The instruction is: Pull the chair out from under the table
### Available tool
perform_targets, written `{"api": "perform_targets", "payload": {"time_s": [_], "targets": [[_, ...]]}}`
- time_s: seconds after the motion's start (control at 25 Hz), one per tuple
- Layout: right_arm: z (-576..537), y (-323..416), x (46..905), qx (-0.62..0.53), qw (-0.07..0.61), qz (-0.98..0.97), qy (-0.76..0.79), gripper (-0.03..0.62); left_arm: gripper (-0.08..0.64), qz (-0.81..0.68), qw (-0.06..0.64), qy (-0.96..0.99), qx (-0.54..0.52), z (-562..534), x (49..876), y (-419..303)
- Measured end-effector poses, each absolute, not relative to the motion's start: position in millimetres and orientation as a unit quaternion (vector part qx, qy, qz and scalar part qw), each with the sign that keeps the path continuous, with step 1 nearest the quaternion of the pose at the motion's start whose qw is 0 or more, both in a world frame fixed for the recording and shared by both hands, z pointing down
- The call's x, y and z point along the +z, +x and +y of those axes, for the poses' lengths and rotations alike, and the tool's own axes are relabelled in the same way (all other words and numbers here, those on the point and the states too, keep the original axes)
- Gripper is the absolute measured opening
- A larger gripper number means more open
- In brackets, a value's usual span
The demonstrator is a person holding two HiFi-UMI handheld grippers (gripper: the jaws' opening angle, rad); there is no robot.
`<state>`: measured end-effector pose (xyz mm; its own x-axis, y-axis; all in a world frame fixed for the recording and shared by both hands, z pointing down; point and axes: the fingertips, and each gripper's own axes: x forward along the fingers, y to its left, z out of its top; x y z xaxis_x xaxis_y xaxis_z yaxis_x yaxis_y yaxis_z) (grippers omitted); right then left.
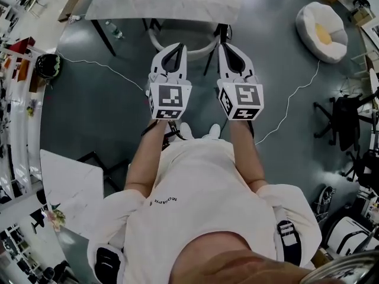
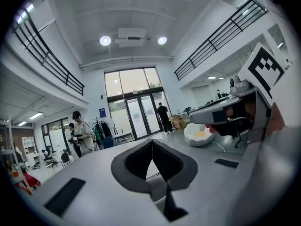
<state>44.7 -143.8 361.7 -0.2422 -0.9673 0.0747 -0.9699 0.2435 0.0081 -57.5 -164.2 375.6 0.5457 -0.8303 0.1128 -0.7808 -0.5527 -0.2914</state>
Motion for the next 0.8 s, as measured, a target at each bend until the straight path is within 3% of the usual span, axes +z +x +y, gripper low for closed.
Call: {"api": "perform_targets", "payload": {"time_s": [0.64,0.8], "targets": [[-176.8,62.7,412.8,0.062,0.07,-0.801,0.591,0.012,0.005,0.396,0.125,-0.86,-0.296,-234.7,489.2,1.1],[-187.9,62.7,431.5,0.076,0.08,-0.801,0.588,0.012,0.051,0.36,0.146,-0.855,-0.343,-248.1,516.2,11.0]]}}
